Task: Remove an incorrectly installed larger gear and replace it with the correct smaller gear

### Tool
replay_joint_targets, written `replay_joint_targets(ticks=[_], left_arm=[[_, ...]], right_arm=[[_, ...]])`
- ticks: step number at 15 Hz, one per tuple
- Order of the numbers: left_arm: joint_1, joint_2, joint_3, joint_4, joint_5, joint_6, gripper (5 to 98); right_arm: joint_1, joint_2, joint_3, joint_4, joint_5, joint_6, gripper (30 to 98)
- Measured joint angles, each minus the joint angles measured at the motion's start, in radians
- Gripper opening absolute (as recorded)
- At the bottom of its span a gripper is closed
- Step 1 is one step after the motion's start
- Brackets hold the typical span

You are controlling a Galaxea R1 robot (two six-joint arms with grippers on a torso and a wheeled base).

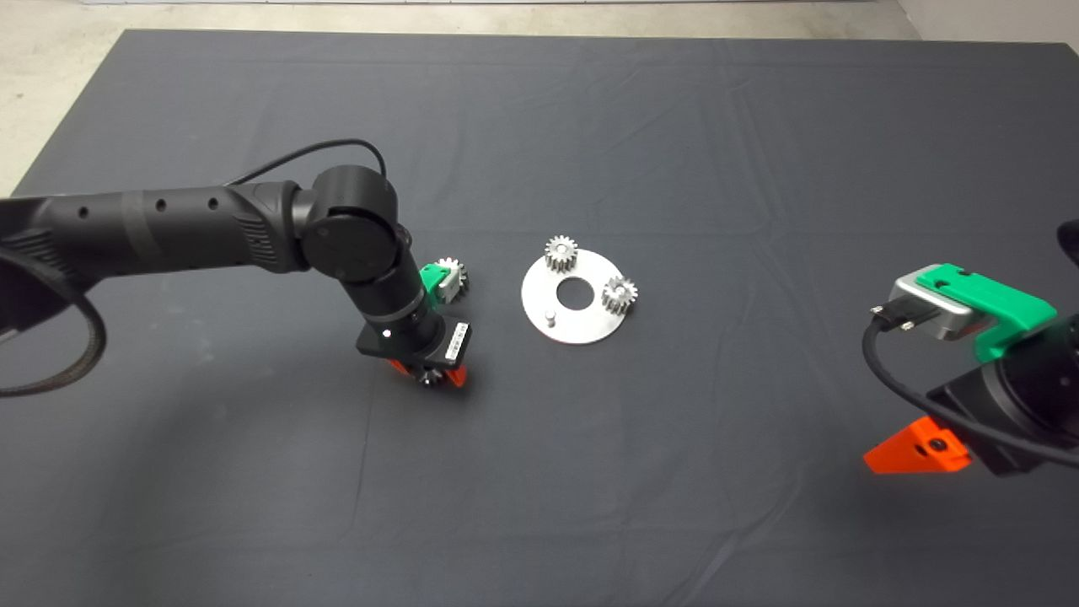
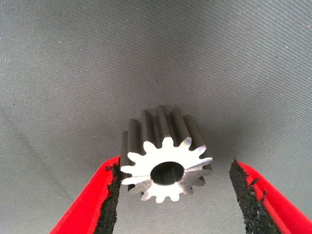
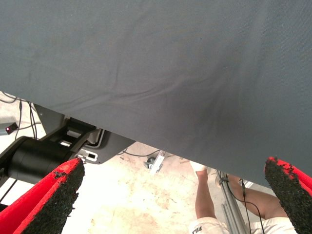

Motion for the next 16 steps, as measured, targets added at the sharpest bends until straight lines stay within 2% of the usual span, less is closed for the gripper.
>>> replay_joint_targets(ticks=[6, 8, 11, 16], left_arm=[[0.000, 0.000, 0.001, 0.000, 0.005, -0.003, 55.3], [0.000, 0.003, 0.001, 0.000, 0.007, -0.018, 55.3], [0.000, 0.009, -0.001, 0.000, 0.031, -0.038, 55.3], [0.000, 0.009, -0.008, 0.000, 0.034, -0.054, 55.3]], right_arm=[[0.000, 0.000, 0.000, 0.000, 0.000, 0.000, 97.7], [0.000, 0.000, 0.000, 0.000, 0.000, 0.000, 97.7], [0.000, 0.000, 0.000, 0.000, 0.000, 0.000, 97.7], [0.000, 0.000, 0.000, 0.000, 0.000, 0.000, 97.7]])
